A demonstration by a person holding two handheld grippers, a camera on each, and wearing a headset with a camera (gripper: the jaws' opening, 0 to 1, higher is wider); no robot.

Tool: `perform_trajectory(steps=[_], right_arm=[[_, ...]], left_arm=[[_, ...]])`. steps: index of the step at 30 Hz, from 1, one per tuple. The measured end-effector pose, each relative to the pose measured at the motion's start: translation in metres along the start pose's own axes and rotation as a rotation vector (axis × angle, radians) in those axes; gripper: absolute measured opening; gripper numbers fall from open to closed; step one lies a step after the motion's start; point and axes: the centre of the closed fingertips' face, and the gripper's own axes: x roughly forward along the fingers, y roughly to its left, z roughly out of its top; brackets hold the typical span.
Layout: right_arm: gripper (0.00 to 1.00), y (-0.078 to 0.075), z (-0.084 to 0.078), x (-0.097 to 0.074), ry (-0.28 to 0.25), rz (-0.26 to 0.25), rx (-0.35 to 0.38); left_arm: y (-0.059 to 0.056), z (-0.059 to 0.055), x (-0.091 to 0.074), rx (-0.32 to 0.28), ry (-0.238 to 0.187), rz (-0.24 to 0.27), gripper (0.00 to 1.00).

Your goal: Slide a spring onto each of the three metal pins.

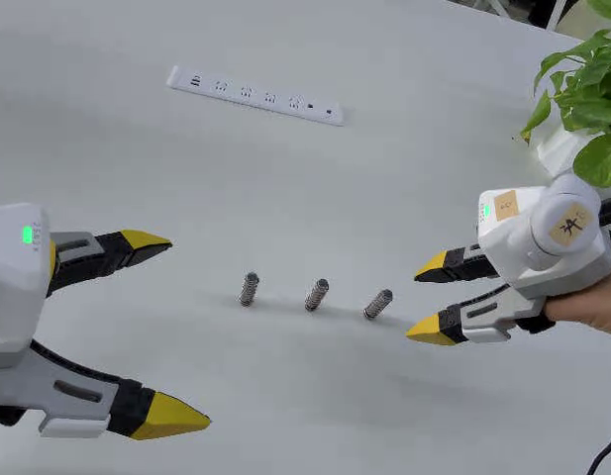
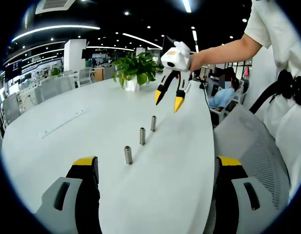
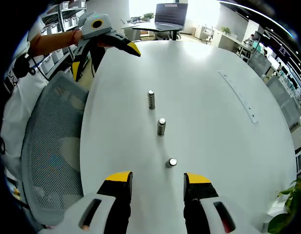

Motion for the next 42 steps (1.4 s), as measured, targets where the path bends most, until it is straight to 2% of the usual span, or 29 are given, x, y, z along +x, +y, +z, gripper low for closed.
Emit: perform_trajectory(steps=[3,6,9,14,17,21,24,26,32,36,42], right_arm=[[0.42,0.004,-0.004,-0.009,-0.043,-0.029,0.037],[0.46,0.009,-0.005,-0.017,-0.123,-0.052,0.100],[0.50,0.013,-0.012,-0.025,-0.176,-0.085,0.139],[0.61,0.022,-0.023,-0.037,-0.273,-0.140,0.231],[0.69,0.030,-0.031,-0.041,-0.321,-0.150,0.281],[0.78,0.040,-0.043,-0.042,-0.364,-0.170,0.321],[0.84,0.045,-0.051,-0.040,-0.375,-0.183,0.339],[0.87,0.046,-0.055,-0.040,-0.398,-0.199,0.375],[0.95,0.050,-0.060,-0.041,-0.445,-0.228,0.406],[0.99,0.053,-0.062,-0.040,-0.470,-0.233,0.412],[0.99,0.053,-0.061,-0.039,-0.492,-0.232,0.425]], left_arm=[[-0.001,0.000,-0.001,0.010,0.015,-0.002,0.99],[-0.001,-0.001,-0.001,0.014,0.026,-0.002,0.99],[-0.001,-0.002,-0.002,0.020,0.033,0.002,0.99],[0.002,-0.003,-0.003,0.024,0.042,0.015,0.99],[0.002,-0.006,-0.003,0.023,0.050,0.019,0.99],[0.002,-0.008,-0.004,0.018,0.054,0.026,0.99],[0.002,-0.009,-0.004,0.015,0.053,0.034,0.99],[0.001,-0.010,-0.004,0.020,0.059,0.036,0.99],[-0.001,-0.013,-0.003,0.010,0.064,0.037,0.99],[-0.002,-0.014,-0.003,0.009,0.069,0.039,0.99],[-0.004,-0.015,-0.004,0.003,0.070,0.038,0.99]])
